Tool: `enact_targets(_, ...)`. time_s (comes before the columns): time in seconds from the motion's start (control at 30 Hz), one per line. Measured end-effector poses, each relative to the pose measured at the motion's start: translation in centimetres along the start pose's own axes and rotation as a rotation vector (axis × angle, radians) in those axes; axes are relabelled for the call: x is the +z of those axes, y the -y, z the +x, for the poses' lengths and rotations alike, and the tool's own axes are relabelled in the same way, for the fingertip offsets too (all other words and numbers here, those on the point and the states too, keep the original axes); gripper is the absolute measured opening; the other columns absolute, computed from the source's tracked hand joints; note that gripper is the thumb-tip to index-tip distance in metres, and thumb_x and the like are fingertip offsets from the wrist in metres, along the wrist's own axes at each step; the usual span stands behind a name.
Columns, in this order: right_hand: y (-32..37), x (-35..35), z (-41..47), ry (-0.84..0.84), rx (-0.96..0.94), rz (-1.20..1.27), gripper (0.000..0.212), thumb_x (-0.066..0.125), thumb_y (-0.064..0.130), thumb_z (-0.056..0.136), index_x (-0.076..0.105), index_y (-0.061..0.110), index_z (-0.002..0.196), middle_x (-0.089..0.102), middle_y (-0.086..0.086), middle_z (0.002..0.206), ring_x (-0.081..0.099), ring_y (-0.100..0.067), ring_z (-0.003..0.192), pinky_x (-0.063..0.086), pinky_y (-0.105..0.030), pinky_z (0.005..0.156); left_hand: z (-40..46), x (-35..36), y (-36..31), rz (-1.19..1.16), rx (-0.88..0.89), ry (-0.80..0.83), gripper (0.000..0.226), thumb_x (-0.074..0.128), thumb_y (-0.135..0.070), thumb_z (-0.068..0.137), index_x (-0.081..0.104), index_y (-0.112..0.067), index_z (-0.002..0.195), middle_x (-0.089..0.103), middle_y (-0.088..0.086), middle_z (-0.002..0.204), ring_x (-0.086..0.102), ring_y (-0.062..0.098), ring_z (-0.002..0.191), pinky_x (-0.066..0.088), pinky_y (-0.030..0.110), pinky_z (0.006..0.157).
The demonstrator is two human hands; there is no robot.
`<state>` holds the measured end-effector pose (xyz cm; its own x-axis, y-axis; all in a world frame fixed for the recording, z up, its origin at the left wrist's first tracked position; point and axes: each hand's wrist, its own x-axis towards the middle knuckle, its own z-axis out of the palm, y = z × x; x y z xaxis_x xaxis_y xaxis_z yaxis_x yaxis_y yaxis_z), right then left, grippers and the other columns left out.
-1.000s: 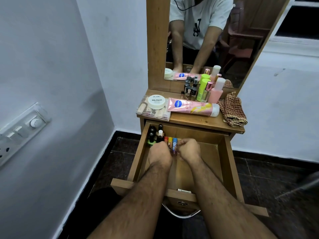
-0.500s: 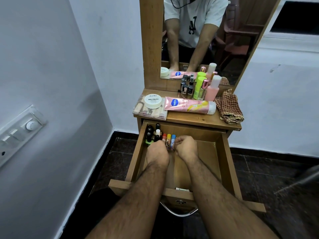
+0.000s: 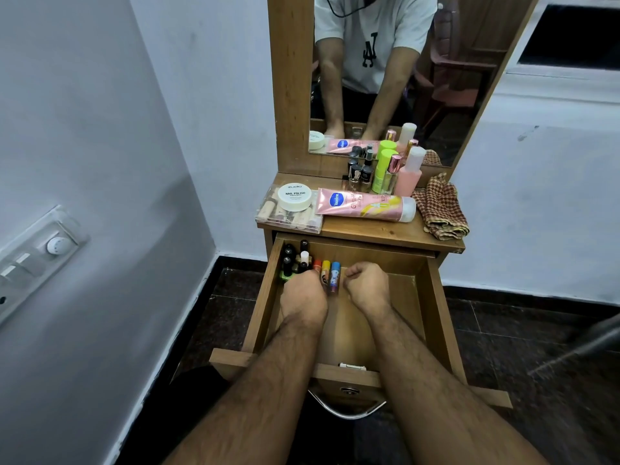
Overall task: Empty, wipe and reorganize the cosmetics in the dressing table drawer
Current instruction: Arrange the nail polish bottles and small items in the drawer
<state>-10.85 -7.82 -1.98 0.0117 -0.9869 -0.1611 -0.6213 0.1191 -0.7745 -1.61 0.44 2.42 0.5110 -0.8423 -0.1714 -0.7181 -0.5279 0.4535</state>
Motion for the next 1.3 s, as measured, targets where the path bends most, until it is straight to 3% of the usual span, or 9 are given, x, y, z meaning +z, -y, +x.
enact_targets(0.23, 0.1, -2.7, -0.5, -0.001, 0.009, -0.012, 0.018, 0.072, 0.011, 0.086, 0.065, 0.025, 0.077, 0.068, 0.002, 0.091, 0.066, -0.016, 0.090, 0.061, -0.041, 0.079, -0.3, -0.9, 0.1, -0.112, 0.054, -0.081, 0.024, 0.058, -0.029, 0.097, 0.063, -0.025, 0.120, 0.067, 0.000, 0.113, 0.062, 0.016, 0.102, 0.052, 0.031, 0.082)
enact_targets(0.43, 0.6, -3.2, -1.0, 0.044, 0.019, -0.025, 0.015, 0.069, 0.012, 0.088, 0.068, 0.024, 0.079, 0.068, 0.003, 0.090, 0.064, -0.014, 0.091, 0.059, -0.036, 0.080, -0.2, -2.2, -0.2, -0.285, 0.092, -0.189, 0.013, 0.062, -0.032, 0.094, 0.068, -0.028, 0.105, 0.071, -0.008, 0.097, 0.062, 0.004, 0.083, 0.055, 0.025, 0.072)
enact_targets(0.57, 2.2, -4.1, -1.6, -0.013, -0.069, -0.030, 0.009, 0.072, 0.023, 0.088, 0.068, 0.025, 0.080, 0.066, 0.010, 0.083, 0.062, -0.007, 0.085, 0.045, -0.022, 0.063, 0.1, -3.7, -1.2, -0.282, 0.136, -0.230, 0.010, 0.061, -0.033, 0.095, 0.068, -0.029, 0.103, 0.069, -0.012, 0.094, 0.054, -0.002, 0.072, 0.035, 0.012, 0.054)
enact_targets(0.67, 3.4, -5.5, -1.5, -0.024, -0.131, -0.015, 0.006, 0.070, 0.028, 0.089, 0.069, 0.027, 0.083, 0.066, 0.012, 0.083, 0.060, -0.005, 0.082, 0.044, -0.024, 0.064, 0.8, -4.8, -2.2, -0.298, 0.191, -0.269, 0.014, 0.062, -0.034, 0.095, 0.068, -0.028, 0.106, 0.070, -0.011, 0.098, 0.058, 0.001, 0.082, 0.043, 0.016, 0.064)
enact_targets(0.77, 4.0, -6.6, -0.7, -0.017, -0.146, -0.009, 0.006, 0.069, 0.029, 0.089, 0.070, 0.026, 0.085, 0.069, 0.008, 0.085, 0.063, -0.009, 0.084, 0.053, -0.030, 0.073, 2.1, -6.4, -3.6, -0.347, 0.243, -0.330, 0.014, 0.062, -0.032, 0.095, 0.070, -0.026, 0.105, 0.071, -0.009, 0.098, 0.063, 0.007, 0.090, 0.051, 0.022, 0.075)
enact_targets(0.9, 4.9, -7.8, 0.0, -0.043, -0.189, 0.029, 0.012, 0.068, 0.027, 0.089, 0.069, 0.025, 0.078, 0.070, 0.007, 0.076, 0.069, -0.013, 0.076, 0.059, -0.039, 0.078, 5.0, -9.2, -6.5, -0.339, 0.275, -0.442, 0.018, 0.064, -0.032, 0.094, 0.071, -0.025, 0.110, 0.072, -0.007, 0.101, 0.062, 0.007, 0.091, 0.051, 0.025, 0.074)
enact_targets(1.0, 6.6, -8.9, 0.4, -0.112, -0.295, 0.061, 0.013, 0.066, 0.026, 0.089, 0.069, 0.024, 0.077, 0.068, 0.007, 0.070, 0.068, -0.012, 0.071, 0.058, -0.037, 0.073, 8.3, -10.7, -8.8, -0.320, 0.278, -0.393, 0.014, 0.068, -0.031, 0.091, 0.072, -0.023, 0.103, 0.072, -0.007, 0.098, 0.062, 0.008, 0.088, 0.053, 0.029, 0.076)
enact_targets(1.13, 8.5, -10.5, 1.4, -0.197, -0.373, 0.079, 0.010, 0.067, 0.027, 0.089, 0.073, 0.023, 0.082, 0.069, 0.007, 0.073, 0.065, -0.009, 0.070, 0.057, -0.033, 0.067, 12.6, -10.7, -10.5, -0.100, 0.207, -0.244, 0.016, 0.075, -0.035, 0.085, 0.073, -0.022, 0.093, 0.070, -0.005, 0.092, 0.064, 0.015, 0.085, 0.050, 0.028, 0.069)
enact_targets(1.3, 8.3, -11.1, 2.0, -0.178, -0.351, 0.223, 0.016, 0.070, 0.023, 0.088, 0.070, 0.027, 0.073, 0.069, 0.008, 0.068, 0.068, -0.012, 0.065, 0.058, -0.034, 0.065, 16.0, -9.4, -11.6, 0.101, 0.100, -0.065, 0.027, 0.080, -0.041, 0.075, 0.069, -0.020, 0.089, 0.069, 0.001, 0.093, 0.064, 0.021, 0.089, 0.054, 0.039, 0.085)
